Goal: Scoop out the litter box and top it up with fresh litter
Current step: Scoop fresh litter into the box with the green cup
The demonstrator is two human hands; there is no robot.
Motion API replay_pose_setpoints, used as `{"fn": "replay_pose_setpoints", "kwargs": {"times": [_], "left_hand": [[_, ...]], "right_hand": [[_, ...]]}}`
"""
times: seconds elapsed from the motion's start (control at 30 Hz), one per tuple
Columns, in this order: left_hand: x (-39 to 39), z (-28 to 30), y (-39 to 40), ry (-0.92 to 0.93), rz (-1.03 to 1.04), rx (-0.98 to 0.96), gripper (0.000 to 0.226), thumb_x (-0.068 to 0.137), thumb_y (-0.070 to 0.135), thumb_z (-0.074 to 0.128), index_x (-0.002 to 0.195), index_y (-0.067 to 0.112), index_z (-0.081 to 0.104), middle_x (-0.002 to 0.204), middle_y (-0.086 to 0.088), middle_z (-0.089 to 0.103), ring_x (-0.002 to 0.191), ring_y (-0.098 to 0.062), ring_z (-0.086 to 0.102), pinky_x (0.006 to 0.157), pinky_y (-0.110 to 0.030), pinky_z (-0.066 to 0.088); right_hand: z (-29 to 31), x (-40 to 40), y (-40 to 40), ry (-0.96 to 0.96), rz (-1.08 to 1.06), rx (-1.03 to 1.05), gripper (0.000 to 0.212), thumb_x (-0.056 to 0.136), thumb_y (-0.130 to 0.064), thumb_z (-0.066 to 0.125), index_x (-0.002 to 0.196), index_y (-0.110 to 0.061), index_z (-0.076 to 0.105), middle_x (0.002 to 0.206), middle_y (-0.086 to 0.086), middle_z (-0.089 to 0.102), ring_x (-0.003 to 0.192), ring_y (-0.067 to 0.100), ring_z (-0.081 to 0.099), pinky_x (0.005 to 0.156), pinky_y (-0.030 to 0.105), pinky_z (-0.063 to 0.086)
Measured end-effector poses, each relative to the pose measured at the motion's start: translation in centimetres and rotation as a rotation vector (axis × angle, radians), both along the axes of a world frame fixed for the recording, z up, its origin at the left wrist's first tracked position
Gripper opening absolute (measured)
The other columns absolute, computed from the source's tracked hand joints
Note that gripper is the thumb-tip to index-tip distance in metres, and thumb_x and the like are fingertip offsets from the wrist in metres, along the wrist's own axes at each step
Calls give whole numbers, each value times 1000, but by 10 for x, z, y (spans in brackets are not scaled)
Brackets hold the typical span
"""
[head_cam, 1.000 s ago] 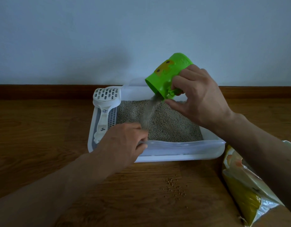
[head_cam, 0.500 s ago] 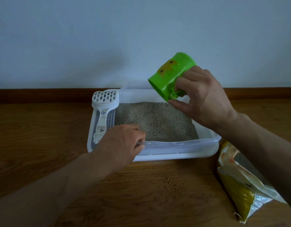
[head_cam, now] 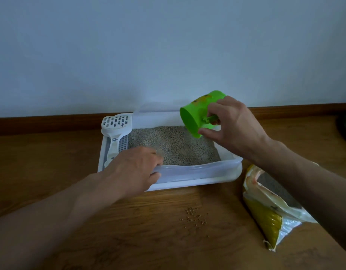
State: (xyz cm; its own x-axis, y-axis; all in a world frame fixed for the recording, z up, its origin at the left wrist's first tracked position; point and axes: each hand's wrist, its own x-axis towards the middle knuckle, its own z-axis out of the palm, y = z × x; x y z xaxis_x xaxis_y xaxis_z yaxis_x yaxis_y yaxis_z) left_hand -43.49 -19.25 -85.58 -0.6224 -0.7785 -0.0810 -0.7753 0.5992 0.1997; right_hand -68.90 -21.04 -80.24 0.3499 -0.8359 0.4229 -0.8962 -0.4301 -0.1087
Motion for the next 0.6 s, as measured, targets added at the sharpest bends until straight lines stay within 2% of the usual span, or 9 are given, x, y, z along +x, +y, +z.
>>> {"fn": "replay_pose_setpoints", "kwargs": {"times": [0.1,0.23,0.37,0.43,0.5,0.6], "left_hand": [[-9,10,0,67,7,-32,30,96,43,55,122,30,61,111,11,57,99,-9,53,84,-32,52],[-50,20,3,204,-38,-93,28,92,41,61,114,25,68,107,5,63,97,-17,57,80,-37,51],[-99,25,15,240,-220,-104,26,93,43,57,112,27,66,107,7,63,97,-12,54,80,-37,52],[-119,25,18,216,-319,-93,34,95,45,54,127,32,58,119,9,59,106,-9,51,88,-33,50],[-141,27,20,202,-380,-66,48,96,47,53,142,37,41,128,12,54,114,-8,48,91,-28,47],[-170,23,27,204,-467,-41,56,98,47,49,147,44,23,127,11,52,114,-9,47,92,-31,50]], "right_hand": [[10,-13,22,-103,-133,30,35,76,-39,79,76,-16,53,69,-3,51,63,15,46,57,33,43],[26,-54,60,-225,-415,75,38,79,-50,74,73,-19,52,62,-9,50,55,3,44,47,18,29],[32,-103,96,-345,-641,116,35,81,-49,72,72,-19,56,66,-5,54,57,8,49,46,19,33],[34,-122,116,-371,-688,168,34,82,-47,72,70,-20,55,66,-4,54,56,7,51,41,10,34],[40,-140,133,-363,-715,212,37,81,-47,73,68,-17,54,64,-3,53,53,6,48,36,9,33],[39,-161,152,-346,-761,238,42,80,-48,73,65,-16,52,60,-3,50,49,5,44,36,10,31]]}}
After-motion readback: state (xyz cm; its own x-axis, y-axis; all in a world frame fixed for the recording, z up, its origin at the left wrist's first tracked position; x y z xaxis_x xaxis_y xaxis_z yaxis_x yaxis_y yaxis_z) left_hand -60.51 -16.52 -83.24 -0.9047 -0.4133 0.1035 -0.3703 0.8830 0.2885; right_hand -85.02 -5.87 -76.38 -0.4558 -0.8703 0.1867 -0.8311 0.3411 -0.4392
